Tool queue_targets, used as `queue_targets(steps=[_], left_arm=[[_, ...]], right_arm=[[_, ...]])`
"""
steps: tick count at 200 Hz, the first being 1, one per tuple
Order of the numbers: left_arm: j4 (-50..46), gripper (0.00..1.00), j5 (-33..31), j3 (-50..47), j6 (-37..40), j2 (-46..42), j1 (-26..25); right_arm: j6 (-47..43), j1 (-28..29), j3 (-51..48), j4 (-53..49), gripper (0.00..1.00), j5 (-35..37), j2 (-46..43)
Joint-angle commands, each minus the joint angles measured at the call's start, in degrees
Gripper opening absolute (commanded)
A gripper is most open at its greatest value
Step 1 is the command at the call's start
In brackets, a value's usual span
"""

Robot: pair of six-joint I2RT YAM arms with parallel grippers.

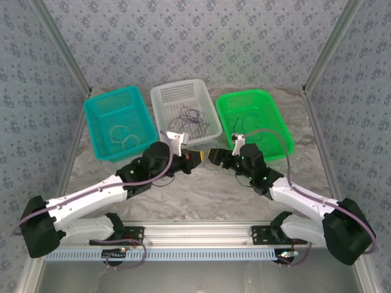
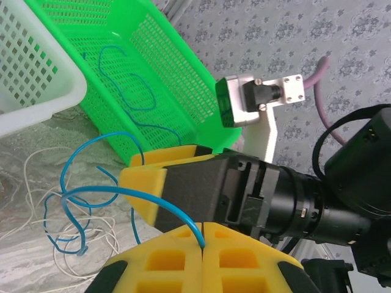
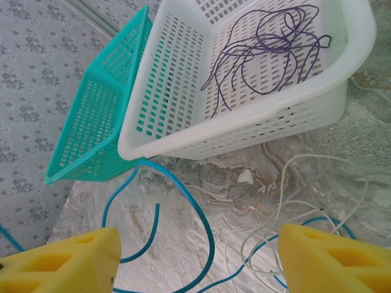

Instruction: Untangle the cables

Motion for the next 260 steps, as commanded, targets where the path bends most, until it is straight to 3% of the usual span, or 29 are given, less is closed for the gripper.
queue_targets(steps=[1,25,70,107,125,142,150,173,198,260], left_arm=[[2.94,0.00,-0.39,-0.61,-0.21,-1.76,0.15],[3.17,0.00,-0.82,-1.29,-0.30,-2.65,0.07],[2.61,0.00,-1.56,-2.26,-0.16,-3.41,0.11],[1.68,0.00,-1.88,-3.24,-0.61,-3.19,0.10],[0.40,0.06,-2.64,-3.65,-1.48,-2.85,0.15],[-0.64,0.08,-3.07,-3.90,-2.00,-2.60,0.13],[-0.89,0.13,-3.18,-4.15,-2.16,-2.62,0.08],[-3.12,0.49,-5.04,-4.40,-2.25,-3.14,0.12],[-4.19,0.76,-7.08,-5.50,-1.57,-4.61,0.07],[-3.47,0.92,-9.34,-8.34,0.39,-6.04,0.14]], right_arm=[[0.43,-0.42,2.78,0.67,0.68,-0.95,1.65],[1.02,-0.60,3.50,1.97,0.57,-1.63,3.39],[-0.53,-0.55,4.72,-0.06,0.23,-0.28,1.85],[-6.52,-0.65,8.91,-8.91,0.09,1.54,-2.56],[-9.88,-1.12,11.61,-13.75,0.00,2.46,-4.83],[-11.94,-2.07,14.51,-17.58,0.00,2.57,-6.75],[-12.84,-2.65,16.24,-19.48,0.00,2.35,-7.49],[-15.90,-3.68,23.37,-26.06,0.00,1.79,-8.81],[-18.60,-3.69,32.15,-32.57,0.00,1.67,-8.75],[-19.44,-3.10,50.11,-37.79,0.00,-0.23,-5.35]])
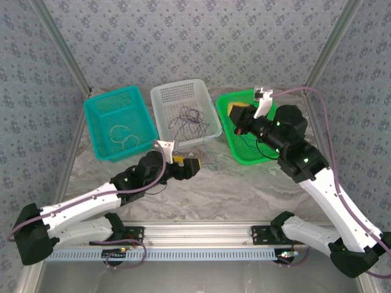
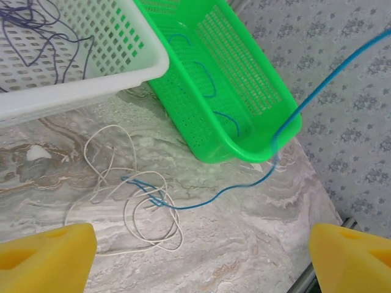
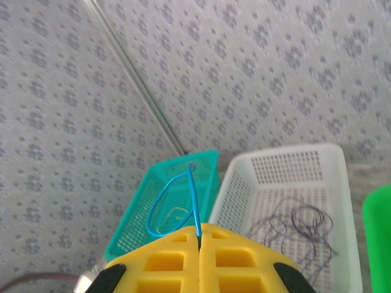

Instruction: Untangle the cables

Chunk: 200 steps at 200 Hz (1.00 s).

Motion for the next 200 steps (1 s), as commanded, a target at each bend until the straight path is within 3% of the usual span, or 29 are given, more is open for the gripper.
queue_targets(steps=[1,81,142,158,200], left_arm=[[0.86,0.92,-1.28,-0.50,1.48,-0.21,0.10],[11.83,0.95,5.20,4.57,16.77,8.92,-3.07],[15.21,0.96,5.21,7.52,16.52,14.41,-3.36],[15.34,0.96,5.04,6.93,15.71,14.40,-3.36],[14.65,0.97,2.16,2.58,14.79,9.96,-3.36]], right_arm=[[-1.47,0.42,5.93,-3.90,0.00,-1.35,1.57],[-1.46,1.89,19.98,-7.07,0.00,-1.63,6.70],[-6.26,1.40,29.84,-13.77,0.00,2.77,10.54],[-10.01,1.10,33.42,-16.93,0.00,7.26,11.91],[-19.20,-5.88,40.12,-24.71,0.00,16.64,17.39]])
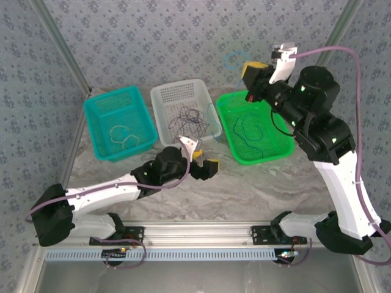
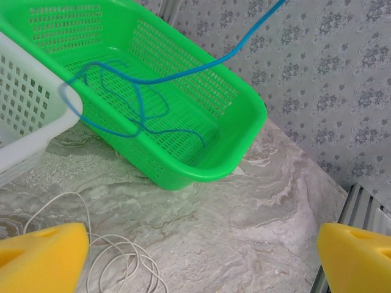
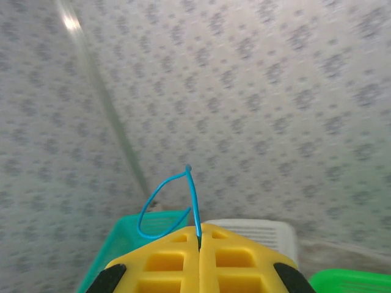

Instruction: Untangle the cables

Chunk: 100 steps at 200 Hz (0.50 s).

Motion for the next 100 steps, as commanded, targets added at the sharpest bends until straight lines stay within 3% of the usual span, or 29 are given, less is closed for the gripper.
queue_targets(steps=[1,34,100], left_arm=[[0.73,0.97,-1.87,-2.73,-0.72,-3.66,-0.34],[-0.89,0.97,-5.58,-6.81,-1.77,-8.22,-0.34],[-5.63,0.98,-12.27,-12.67,-2.00,-17.93,-0.34]], right_arm=[[-7.69,-4.10,2.82,-6.27,0.00,7.53,2.63],[-10.16,-11.62,1.49,-6.79,0.00,8.29,5.33],[-8.83,-19.97,-7.01,-3.48,0.00,4.43,6.10]])
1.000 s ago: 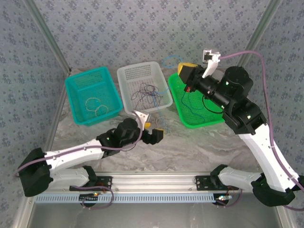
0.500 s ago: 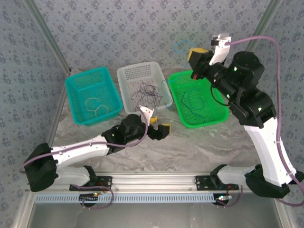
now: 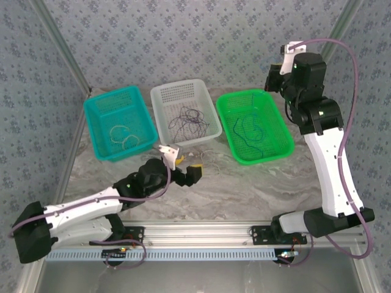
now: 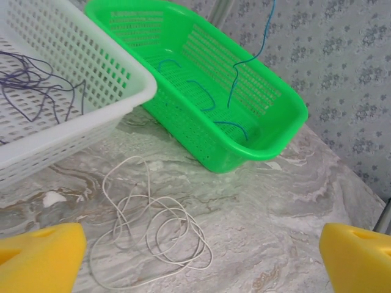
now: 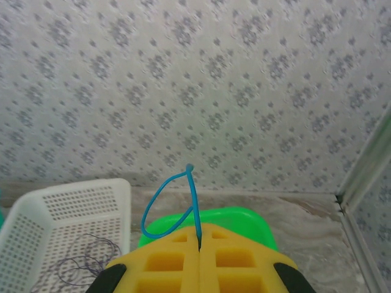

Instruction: Untangle the cables

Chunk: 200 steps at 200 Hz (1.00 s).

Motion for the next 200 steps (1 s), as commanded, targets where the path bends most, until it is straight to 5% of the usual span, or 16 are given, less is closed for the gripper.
queue_targets(steps=[1,46,78,89,104,117,153,200], left_arm=[[-1.94,0.98,-3.93,-1.50,-0.47,-3.27,-0.34],[-3.78,0.98,-5.89,-2.90,-1.32,-5.55,-0.34],[-5.48,0.99,-6.55,-2.91,-1.68,-5.99,-0.34],[-6.00,0.99,-6.89,-2.80,-1.87,-5.84,-0.34],[-6.63,0.99,-7.19,-2.79,-2.12,-5.61,-0.41],[-7.33,0.99,-7.87,-2.71,-2.57,-5.48,-0.34],[-12.53,0.99,-14.16,-2.09,-6.06,-5.97,-0.34],[-15.18,0.99,-16.87,-3.70,-10.53,-7.26,0.83]], right_arm=[[-0.51,-2.31,-2.53,1.60,0.00,-1.61,0.09],[1.30,-6.09,-8.75,0.56,0.03,-4.71,3.70],[0.95,-6.14,-14.55,-1.46,0.16,-4.97,7.59],[0.91,-6.18,-15.93,-2.15,0.31,-5.61,9.13],[0.45,-5.96,-16.70,-3.60,0.70,-6.48,11.18],[-0.39,-5.10,-17.55,-3.72,0.83,-6.62,11.49],[-0.23,0.48,-23.20,0.21,0.87,-5.56,4.61],[3.42,14.34,-33.55,-0.13,0.74,-12.01,-3.02]])
